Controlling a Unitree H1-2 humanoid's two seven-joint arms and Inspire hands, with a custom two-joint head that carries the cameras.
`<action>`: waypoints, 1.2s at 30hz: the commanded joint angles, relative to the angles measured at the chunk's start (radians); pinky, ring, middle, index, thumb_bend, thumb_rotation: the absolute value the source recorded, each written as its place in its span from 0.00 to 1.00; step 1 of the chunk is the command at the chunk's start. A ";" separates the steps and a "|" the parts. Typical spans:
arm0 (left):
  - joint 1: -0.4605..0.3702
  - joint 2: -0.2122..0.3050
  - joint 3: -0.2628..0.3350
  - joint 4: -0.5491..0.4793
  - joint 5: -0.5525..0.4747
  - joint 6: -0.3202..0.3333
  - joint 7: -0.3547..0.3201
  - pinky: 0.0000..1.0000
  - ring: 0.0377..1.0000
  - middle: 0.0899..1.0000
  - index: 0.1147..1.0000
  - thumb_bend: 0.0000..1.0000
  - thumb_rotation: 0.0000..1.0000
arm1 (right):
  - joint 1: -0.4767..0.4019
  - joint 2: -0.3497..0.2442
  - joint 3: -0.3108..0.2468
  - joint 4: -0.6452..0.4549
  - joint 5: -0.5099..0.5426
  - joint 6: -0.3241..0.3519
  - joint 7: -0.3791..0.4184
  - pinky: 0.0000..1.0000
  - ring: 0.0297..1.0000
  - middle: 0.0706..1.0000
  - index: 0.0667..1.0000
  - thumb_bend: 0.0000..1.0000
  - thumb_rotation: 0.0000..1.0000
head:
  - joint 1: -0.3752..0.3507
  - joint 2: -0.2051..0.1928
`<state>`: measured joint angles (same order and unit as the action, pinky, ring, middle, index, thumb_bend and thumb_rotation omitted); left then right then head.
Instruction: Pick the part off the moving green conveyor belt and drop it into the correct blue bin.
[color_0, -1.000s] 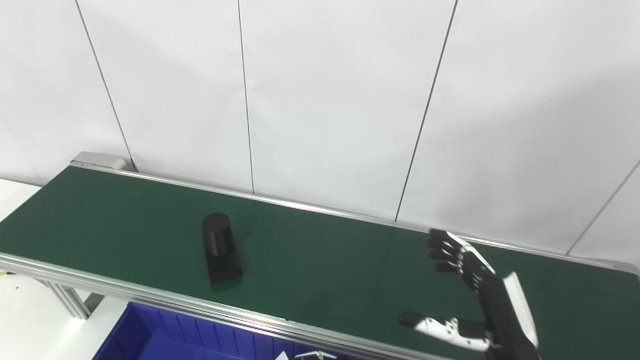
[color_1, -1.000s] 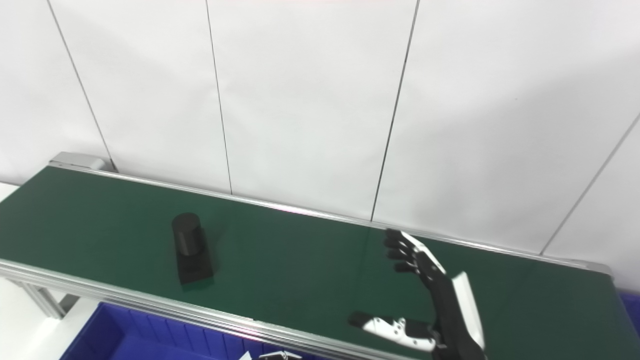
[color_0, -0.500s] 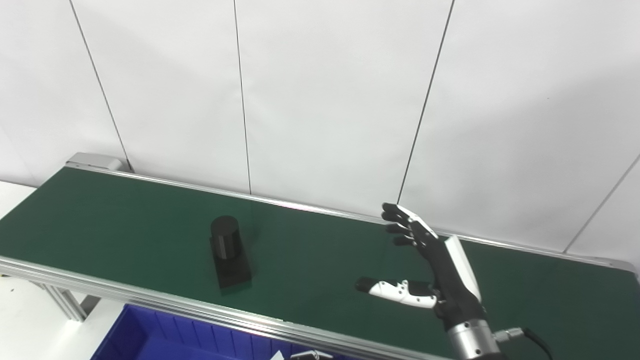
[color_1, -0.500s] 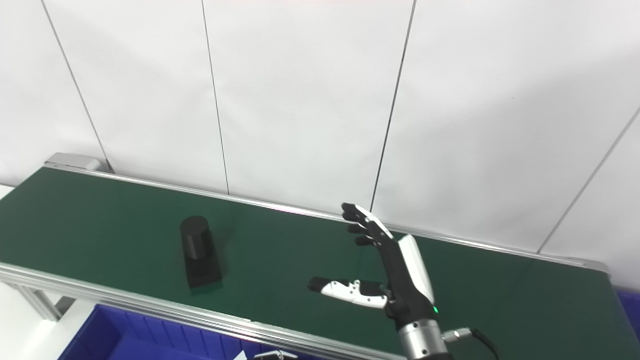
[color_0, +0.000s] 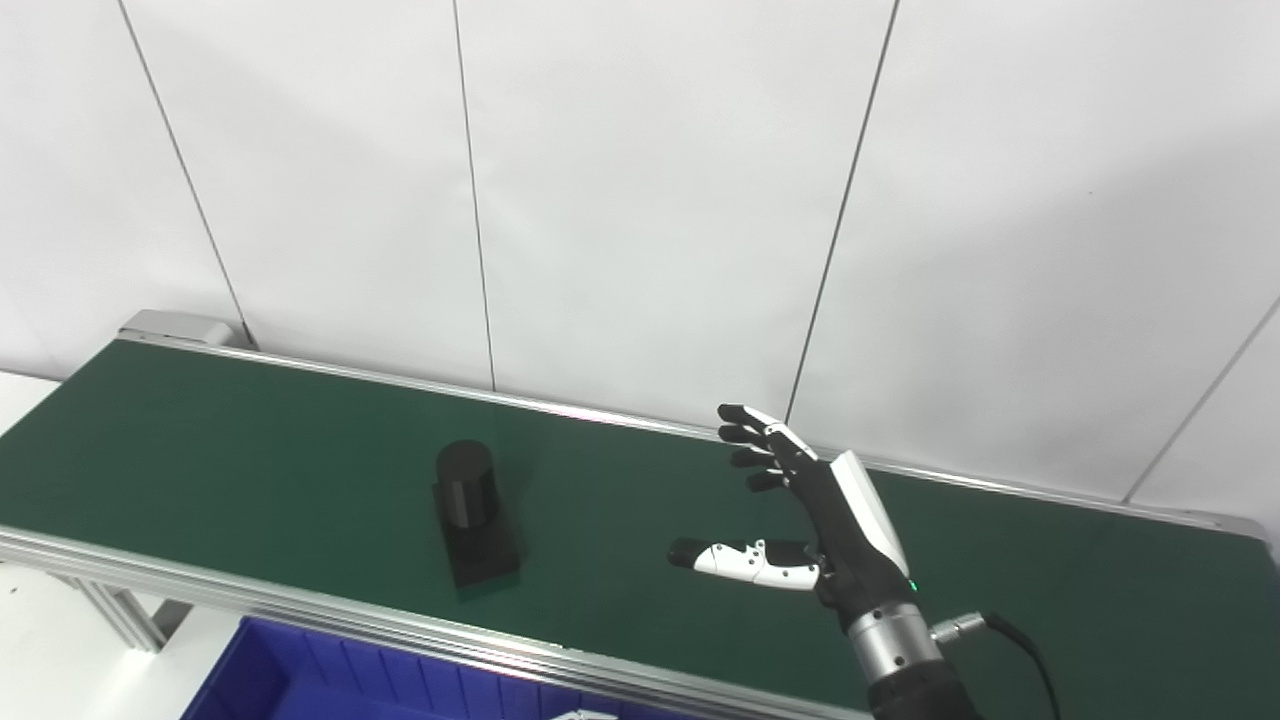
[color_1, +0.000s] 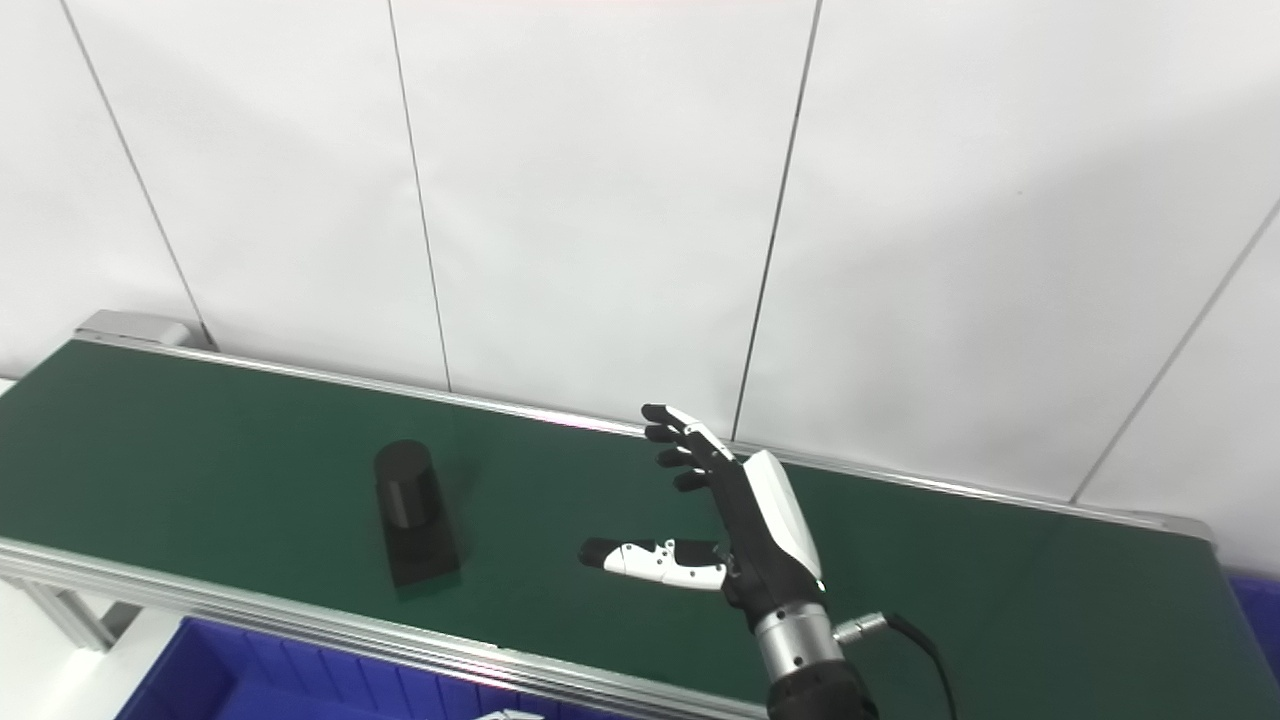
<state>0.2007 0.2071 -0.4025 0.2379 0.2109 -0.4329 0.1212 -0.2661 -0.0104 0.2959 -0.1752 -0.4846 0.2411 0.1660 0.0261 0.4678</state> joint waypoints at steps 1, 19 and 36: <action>-0.030 -0.010 -0.008 -0.004 -0.019 -0.037 0.035 0.62 0.67 0.69 0.67 0.97 0.12 | -0.048 0.012 0.013 0.006 -0.014 0.001 -0.006 0.68 0.77 0.83 0.88 0.79 0.37 | 0.002 0.001; -0.077 0.026 -0.102 0.024 0.009 -0.037 0.113 0.59 0.65 0.65 0.64 0.96 0.17 | -0.220 0.079 0.100 0.265 -0.109 0.026 -0.039 0.70 0.81 0.90 0.96 0.82 0.39 | 0.000 -0.002; -0.074 0.031 -0.118 0.015 -0.006 -0.037 0.116 0.59 0.65 0.65 0.63 0.98 0.21 | -0.358 0.147 0.125 0.562 -0.104 0.011 -0.088 0.79 0.87 0.94 0.98 0.85 0.42 | 0.000 0.006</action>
<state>0.1363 0.2357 -0.5207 0.2741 0.2103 -0.4329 0.2211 -0.5683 0.1081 0.4174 0.3941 -0.5864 0.2763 0.1051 0.0261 0.4725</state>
